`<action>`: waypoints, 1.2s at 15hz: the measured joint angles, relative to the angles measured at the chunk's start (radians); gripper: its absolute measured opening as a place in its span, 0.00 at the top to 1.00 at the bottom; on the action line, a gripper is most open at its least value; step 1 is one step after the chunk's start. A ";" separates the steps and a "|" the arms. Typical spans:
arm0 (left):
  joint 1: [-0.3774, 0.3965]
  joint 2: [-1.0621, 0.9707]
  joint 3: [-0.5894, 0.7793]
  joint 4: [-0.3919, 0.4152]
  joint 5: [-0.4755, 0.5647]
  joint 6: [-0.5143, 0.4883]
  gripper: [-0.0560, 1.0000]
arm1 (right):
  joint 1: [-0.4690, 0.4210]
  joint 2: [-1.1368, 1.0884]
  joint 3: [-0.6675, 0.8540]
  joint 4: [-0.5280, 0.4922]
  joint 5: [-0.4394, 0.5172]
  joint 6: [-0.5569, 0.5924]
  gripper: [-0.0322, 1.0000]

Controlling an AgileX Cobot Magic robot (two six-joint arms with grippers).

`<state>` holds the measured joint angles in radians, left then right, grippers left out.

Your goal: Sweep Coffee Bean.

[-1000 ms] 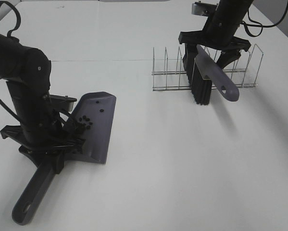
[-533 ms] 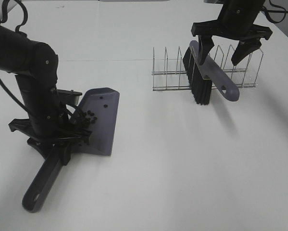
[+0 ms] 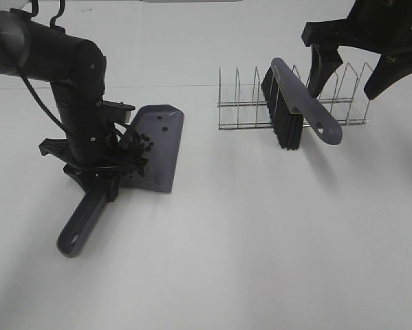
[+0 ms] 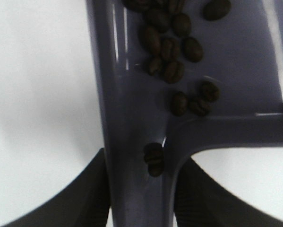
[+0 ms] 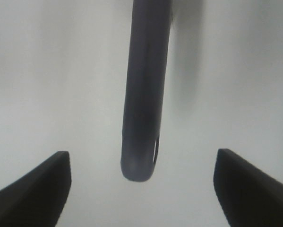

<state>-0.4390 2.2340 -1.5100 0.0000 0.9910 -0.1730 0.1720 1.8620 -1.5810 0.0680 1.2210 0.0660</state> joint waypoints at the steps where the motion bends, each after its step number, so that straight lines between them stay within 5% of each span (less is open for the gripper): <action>1: 0.000 0.007 -0.010 0.000 0.000 0.000 0.63 | 0.000 -0.027 0.020 0.000 0.000 0.000 0.26; 4: 0.000 0.009 -0.012 0.000 -0.003 0.000 0.63 | 0.000 -0.102 0.050 0.007 0.002 0.001 0.26; 8: 0.000 0.009 -0.016 -0.022 -0.001 -0.010 0.27 | 0.000 -0.260 0.147 0.042 -0.001 0.001 0.26; 9: 0.000 0.009 -0.016 -0.023 0.007 -0.011 0.25 | 0.000 -0.301 0.181 0.041 -0.001 0.001 0.26; 18: 0.031 -0.225 -0.016 -0.047 0.096 0.060 0.25 | 0.000 -0.699 0.468 0.049 0.001 0.003 0.26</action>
<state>-0.4080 2.0090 -1.5260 -0.0470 1.0870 -0.1130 0.1720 1.1630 -1.1130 0.1170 1.2220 0.0690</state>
